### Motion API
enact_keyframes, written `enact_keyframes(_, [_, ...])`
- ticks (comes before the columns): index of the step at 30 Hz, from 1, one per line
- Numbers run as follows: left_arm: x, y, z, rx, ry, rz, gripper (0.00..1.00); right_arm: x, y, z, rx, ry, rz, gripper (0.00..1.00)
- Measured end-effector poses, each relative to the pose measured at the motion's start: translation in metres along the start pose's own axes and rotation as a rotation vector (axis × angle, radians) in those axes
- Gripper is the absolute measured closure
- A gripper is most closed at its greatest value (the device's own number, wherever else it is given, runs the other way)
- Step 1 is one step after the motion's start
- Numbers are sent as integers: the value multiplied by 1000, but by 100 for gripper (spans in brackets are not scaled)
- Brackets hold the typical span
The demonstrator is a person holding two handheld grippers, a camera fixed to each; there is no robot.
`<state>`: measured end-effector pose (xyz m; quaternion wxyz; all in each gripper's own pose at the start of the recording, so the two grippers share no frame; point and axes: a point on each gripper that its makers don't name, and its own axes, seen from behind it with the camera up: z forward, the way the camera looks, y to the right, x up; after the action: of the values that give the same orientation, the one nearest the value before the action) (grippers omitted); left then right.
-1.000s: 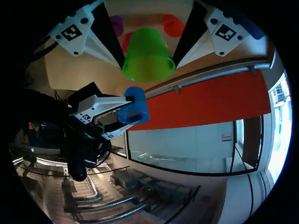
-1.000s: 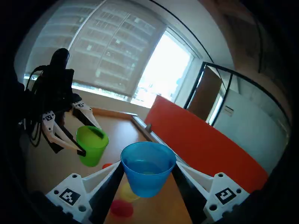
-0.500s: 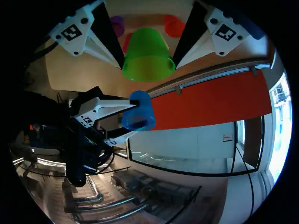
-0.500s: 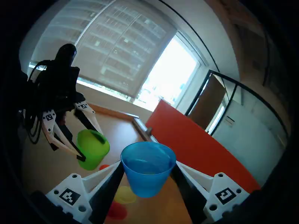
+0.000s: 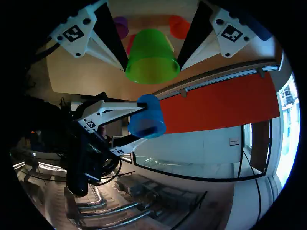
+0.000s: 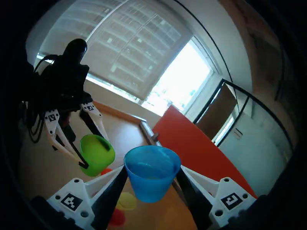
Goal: Pour water
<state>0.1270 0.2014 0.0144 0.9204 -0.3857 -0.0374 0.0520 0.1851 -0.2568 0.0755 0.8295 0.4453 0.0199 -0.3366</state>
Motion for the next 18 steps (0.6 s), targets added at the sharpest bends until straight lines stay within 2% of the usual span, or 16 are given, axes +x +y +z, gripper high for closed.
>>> enact_keyframes(9, [0,-1,1,0,7,-12,12,9,-2,7,24,-10,-88,11])
enact_keyframes(18, [-1,0,0,-3,7,-9,12,11,-6,14,49,-24,-147,11])
